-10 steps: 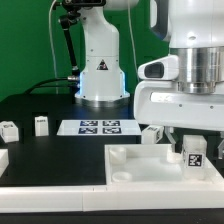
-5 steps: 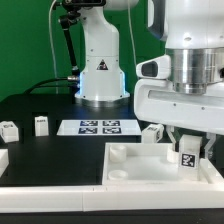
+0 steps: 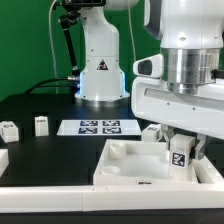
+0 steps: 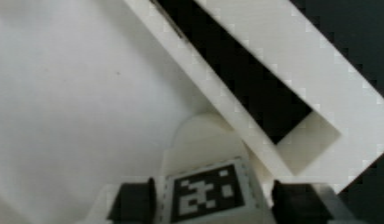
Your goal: Assemble square table
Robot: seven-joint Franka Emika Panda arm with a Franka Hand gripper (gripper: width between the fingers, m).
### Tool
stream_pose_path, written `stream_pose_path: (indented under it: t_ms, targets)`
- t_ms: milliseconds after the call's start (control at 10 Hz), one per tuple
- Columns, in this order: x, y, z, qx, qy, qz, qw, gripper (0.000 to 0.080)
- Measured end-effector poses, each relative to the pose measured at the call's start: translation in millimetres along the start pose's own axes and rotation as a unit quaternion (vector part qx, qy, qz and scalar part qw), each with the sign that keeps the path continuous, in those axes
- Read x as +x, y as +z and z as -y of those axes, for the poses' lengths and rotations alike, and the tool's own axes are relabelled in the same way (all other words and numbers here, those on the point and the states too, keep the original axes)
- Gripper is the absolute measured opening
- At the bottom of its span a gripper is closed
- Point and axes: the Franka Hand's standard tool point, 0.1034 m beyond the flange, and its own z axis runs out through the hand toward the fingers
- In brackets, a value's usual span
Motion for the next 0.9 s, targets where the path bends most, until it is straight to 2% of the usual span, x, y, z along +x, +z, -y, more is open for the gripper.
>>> stream_pose_path:
  t_ms: [100,200,300,400,500,600,700,800,900]
  targets:
    - [-0.2,0.3,0.0,0.000,0.001,0.001,1.000,0.0377]
    - [-0.1,0.3,0.0,0.000,0.001,0.000,1.000,0.0377]
    - [-0.2,0.4,0.0,0.000,0.001,0.001,1.000,0.0558]
    - [-0.2,0.5,0.0,0.000,0.001,0.001,1.000,0.0627]
    - [-0.2,-0.5,0.5,0.001,0.001,0.000,1.000,0.0643]
    - [-2.2,-16.1,3.8,0.011,-0.011,-0.001,1.000,0.0643]
    - [-8.2,-35.5,3.3,0.015,-0.015,0.002,1.000,0.0648]
    - [-17.3,-50.8,4.2,0.010,-0.024,0.007,1.000,0.0649]
    - [-16.1,-47.4,4.6,0.012,-0.023,0.005,1.000,0.0649]
